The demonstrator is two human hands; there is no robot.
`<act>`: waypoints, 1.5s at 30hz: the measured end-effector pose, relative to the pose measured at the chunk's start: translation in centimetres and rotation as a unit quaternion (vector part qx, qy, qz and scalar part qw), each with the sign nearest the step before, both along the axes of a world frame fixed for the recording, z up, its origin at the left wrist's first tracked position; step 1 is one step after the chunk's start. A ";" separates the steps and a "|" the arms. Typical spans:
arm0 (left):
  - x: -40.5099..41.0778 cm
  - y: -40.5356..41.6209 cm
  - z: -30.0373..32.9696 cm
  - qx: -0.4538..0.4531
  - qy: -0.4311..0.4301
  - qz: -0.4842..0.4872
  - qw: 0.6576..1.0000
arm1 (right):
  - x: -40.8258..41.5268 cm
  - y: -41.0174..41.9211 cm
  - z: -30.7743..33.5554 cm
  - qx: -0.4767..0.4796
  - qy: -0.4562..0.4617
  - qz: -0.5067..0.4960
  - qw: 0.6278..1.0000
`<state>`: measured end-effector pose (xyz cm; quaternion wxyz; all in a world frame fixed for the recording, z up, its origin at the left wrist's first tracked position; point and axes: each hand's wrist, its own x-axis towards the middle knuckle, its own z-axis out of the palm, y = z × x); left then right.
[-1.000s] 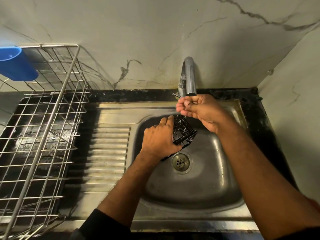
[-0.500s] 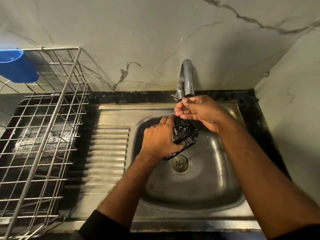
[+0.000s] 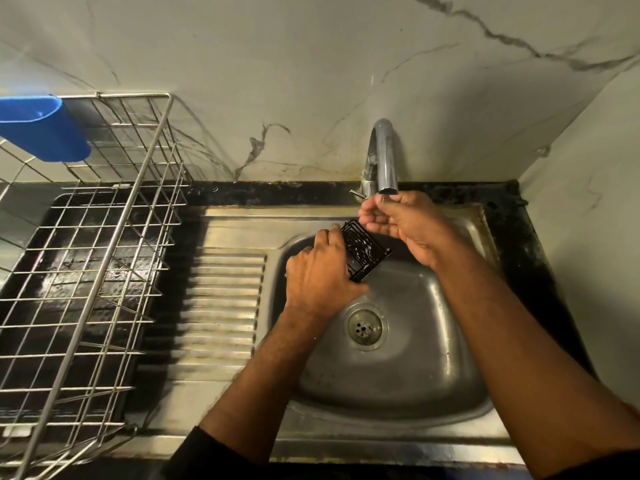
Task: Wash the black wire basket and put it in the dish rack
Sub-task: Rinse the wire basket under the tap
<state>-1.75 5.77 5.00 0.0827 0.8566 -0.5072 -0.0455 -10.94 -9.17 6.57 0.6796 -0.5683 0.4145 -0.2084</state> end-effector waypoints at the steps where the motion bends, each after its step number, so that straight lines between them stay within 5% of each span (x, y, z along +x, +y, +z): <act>1: 0.1 0.1 0.1 0.006 -0.003 0.001 1.000 | 0.1 0.1 0.0 0.001 -0.004 0.009 1.000; 12: -0.2 -0.1 0.4 0.011 0.011 0.025 1.000 | 0.0 0.7 0.4 -0.107 0.067 0.025 0.992; 16: -0.4 -0.4 0.4 -0.004 0.008 0.023 1.000 | -0.4 0.3 0.3 -0.059 -0.012 -0.121 0.991; 25: -0.8 -0.8 0.9 -0.021 0.005 0.005 1.000 | -1.4 0.2 -0.2 -0.073 -0.010 -0.044 0.996; 36: -0.1 -1.8 1.7 -0.028 0.000 -0.013 1.000 | -1.6 0.2 -1.2 -0.111 0.005 -0.084 0.990; 39: -0.1 -2.0 1.6 -0.029 0.001 -0.023 0.999 | -1.8 0.5 -0.9 -0.019 -0.094 -0.092 0.991; 42: -0.1 -2.0 1.3 -0.018 0.000 -0.024 1.000 | -1.6 0.1 0.0 0.189 -0.250 -0.131 0.941; 45: -0.1 -1.9 0.7 -0.011 0.002 -0.030 0.999 | -0.7 0.2 0.8 0.268 -0.230 -0.076 0.932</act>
